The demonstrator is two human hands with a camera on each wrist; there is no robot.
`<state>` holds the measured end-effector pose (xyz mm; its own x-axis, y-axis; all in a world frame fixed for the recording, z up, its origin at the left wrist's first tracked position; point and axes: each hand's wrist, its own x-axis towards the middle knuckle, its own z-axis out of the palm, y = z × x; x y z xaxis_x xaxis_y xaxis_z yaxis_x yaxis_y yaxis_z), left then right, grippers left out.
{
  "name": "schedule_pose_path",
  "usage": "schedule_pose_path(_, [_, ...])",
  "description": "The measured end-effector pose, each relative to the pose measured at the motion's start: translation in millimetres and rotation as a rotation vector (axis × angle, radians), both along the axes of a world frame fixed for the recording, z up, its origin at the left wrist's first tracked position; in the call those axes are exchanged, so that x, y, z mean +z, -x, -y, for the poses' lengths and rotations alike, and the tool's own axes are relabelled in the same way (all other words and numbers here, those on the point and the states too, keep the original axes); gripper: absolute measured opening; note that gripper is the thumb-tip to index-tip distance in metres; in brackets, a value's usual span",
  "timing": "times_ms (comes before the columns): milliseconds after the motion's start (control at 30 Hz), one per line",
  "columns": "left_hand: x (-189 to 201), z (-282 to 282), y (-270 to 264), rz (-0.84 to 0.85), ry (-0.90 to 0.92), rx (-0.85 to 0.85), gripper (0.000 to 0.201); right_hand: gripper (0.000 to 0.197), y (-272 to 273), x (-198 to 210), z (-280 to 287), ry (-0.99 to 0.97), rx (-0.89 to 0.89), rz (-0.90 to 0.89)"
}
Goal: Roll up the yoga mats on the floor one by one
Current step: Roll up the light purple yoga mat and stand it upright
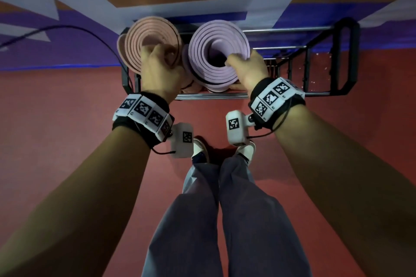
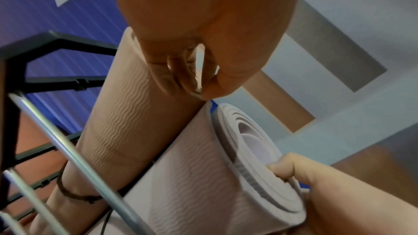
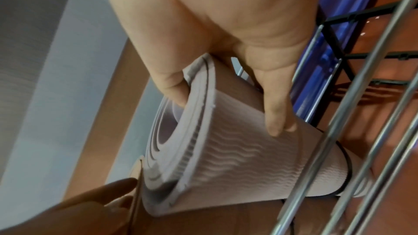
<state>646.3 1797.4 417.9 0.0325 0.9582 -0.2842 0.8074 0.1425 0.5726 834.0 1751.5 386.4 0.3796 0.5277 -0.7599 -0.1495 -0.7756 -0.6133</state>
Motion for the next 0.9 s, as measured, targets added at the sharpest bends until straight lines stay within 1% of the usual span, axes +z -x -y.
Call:
schedule_pose_path(33, [-2, -2, 2, -0.005, 0.020, -0.010, 0.040, 0.047, 2, 1, -1, 0.015, 0.032, 0.015])
schedule_pose_path(133, [-5, -3, 4, 0.030, 0.058, -0.009, 0.040, 0.062, 6, 2, 0, 0.046, 0.125, 0.065])
schedule_pose_path(233, [-7, 0, 3, 0.056, 0.067, -0.033, 0.044, 0.063, 4, 0, 1, 0.062, 0.133, 0.062])
schedule_pose_path(300, [-6, 2, 0, 0.052, 0.061, -0.053, 0.050, 0.067, 3, -1, 1, 0.077, 0.152, 0.067])
schedule_pose_path(433, [-4, 7, -2, 0.067, 0.089, -0.041, 0.053, 0.072, 4, 1, 6, 0.087, 0.163, -0.004])
schedule_pose_path(500, [0, 10, -3, 0.052, 0.108, -0.055, 0.051, 0.069, 5, 4, 12, 0.084, 0.161, -0.011])
schedule_pose_path(533, [4, 10, -5, 0.043, 0.120, -0.050, 0.050, 0.063, 5, 8, 14, 0.074, 0.165, -0.001])
schedule_pose_path(600, [22, 16, -13, 0.017, 0.157, -0.057, 0.047, 0.046, 4, 18, 17, 0.031, 0.152, 0.035])
schedule_pose_path(633, [29, 18, -17, 0.031, 0.164, -0.065, 0.047, 0.044, 2, 28, 18, 0.001, 0.145, 0.038])
schedule_pose_path(667, [38, 19, -21, 0.051, 0.160, -0.079, 0.053, 0.051, -1, 40, 19, -0.021, 0.141, 0.031])
schedule_pose_path(700, [49, 19, -25, 0.078, 0.153, -0.078, 0.057, 0.063, -4, 54, 20, -0.033, 0.132, 0.034])
schedule_pose_path(733, [63, 19, -29, 0.101, 0.159, -0.062, 0.054, 0.073, -8, 73, 21, -0.050, 0.115, 0.033])
schedule_pose_path(800, [110, 19, -43, 0.132, 0.169, -0.057, 0.042, 0.082, -20, 112, 27, -0.113, 0.040, 0.001])
schedule_pose_path(833, [133, 18, -50, 0.166, 0.164, -0.073, 0.039, 0.082, -27, 133, 30, -0.147, -0.008, -0.017])
schedule_pose_path(900, [178, 18, -64, 0.215, 0.151, -0.090, 0.036, 0.072, -42, 181, 35, -0.203, -0.077, -0.038])
